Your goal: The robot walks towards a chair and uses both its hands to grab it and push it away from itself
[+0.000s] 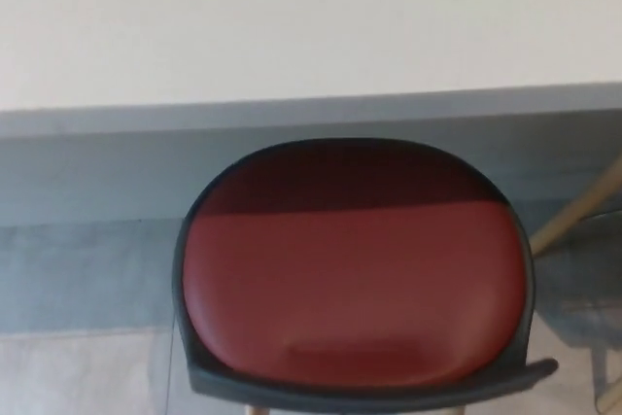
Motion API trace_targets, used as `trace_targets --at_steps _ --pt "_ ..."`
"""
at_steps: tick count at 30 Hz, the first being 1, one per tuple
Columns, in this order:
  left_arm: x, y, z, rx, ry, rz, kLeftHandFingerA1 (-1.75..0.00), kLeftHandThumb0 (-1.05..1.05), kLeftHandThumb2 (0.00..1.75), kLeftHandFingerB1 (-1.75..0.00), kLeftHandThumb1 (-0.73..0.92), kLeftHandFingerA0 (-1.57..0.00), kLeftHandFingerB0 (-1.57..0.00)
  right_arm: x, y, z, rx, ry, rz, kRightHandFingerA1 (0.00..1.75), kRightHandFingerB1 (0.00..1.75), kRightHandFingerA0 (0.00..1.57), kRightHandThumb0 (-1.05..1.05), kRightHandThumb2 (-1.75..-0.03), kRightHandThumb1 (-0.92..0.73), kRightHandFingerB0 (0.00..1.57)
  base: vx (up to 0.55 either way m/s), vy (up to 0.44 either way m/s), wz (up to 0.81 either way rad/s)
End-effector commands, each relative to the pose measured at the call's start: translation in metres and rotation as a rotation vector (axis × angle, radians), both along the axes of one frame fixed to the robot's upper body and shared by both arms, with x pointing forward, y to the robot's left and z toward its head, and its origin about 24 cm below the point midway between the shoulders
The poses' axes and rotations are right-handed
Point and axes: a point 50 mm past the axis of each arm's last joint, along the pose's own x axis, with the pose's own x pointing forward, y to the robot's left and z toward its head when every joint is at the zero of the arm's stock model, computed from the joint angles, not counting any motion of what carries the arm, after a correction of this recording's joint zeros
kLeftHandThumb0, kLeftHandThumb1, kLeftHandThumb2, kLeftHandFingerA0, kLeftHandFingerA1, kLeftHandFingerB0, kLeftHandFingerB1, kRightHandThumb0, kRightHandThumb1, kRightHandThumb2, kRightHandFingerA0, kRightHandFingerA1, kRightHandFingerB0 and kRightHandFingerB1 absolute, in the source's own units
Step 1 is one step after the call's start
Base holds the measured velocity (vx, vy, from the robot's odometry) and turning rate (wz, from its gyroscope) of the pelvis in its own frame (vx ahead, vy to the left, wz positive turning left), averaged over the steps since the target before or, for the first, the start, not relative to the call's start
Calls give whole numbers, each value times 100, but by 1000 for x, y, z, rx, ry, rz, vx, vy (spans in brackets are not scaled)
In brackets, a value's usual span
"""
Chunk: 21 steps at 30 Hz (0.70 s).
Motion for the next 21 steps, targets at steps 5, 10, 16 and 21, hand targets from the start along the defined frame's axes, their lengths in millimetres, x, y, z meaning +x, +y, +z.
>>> trace_targets --at_steps 5,10,16,21 --pt "13 0 11 4 -78 -74 -68 -71 81 -49 17 -8 -1 4 0 7 -6 -30 35 16 16 0 -84 -83 -48 0 125 177 6" --pt "24 -3 13 17 -104 -117 -68 -86 78 -51 19 -2 -4 5 5 7 -22 -37 61 7 6 0 -92 -81 -50 0 60 158 6" --pt "34 -7 19 25 -120 -164 -63 -58 78 -55 12 0 -2 7 5 9 -27 -46 79 18 18 0 -82 -83 -47 0 -17 -28 -2" --pt "37 -9 21 32 -129 -184 -66 -77 75 -57 15 0 -5 8 5 11 -32 -53 86 7 6 0 -87 -77 -47 0 -96 -74 -1"
